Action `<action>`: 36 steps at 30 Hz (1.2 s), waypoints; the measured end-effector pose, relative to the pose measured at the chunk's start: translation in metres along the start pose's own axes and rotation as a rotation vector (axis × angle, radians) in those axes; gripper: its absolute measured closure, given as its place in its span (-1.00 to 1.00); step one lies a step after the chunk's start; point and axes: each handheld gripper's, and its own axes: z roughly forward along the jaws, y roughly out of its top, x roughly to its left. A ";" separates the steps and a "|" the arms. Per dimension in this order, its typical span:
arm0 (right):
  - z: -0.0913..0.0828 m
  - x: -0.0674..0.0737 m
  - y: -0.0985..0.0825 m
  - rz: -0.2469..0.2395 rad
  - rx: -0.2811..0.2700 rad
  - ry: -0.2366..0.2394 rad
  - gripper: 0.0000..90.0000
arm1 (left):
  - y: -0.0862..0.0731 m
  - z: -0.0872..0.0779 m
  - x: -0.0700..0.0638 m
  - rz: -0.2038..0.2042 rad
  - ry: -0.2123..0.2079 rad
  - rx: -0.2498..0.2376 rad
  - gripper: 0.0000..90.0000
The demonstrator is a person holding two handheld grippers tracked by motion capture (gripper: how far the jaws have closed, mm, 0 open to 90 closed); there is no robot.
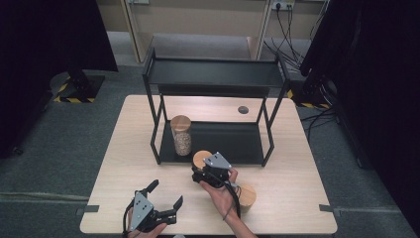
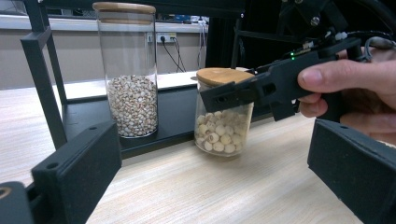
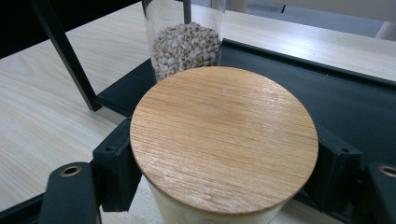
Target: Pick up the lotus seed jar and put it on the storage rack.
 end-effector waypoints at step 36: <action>0.044 0.008 0.046 0.046 0.011 -0.137 -0.43 | 0.001 -0.001 0.001 -0.001 0.000 -0.005 -0.95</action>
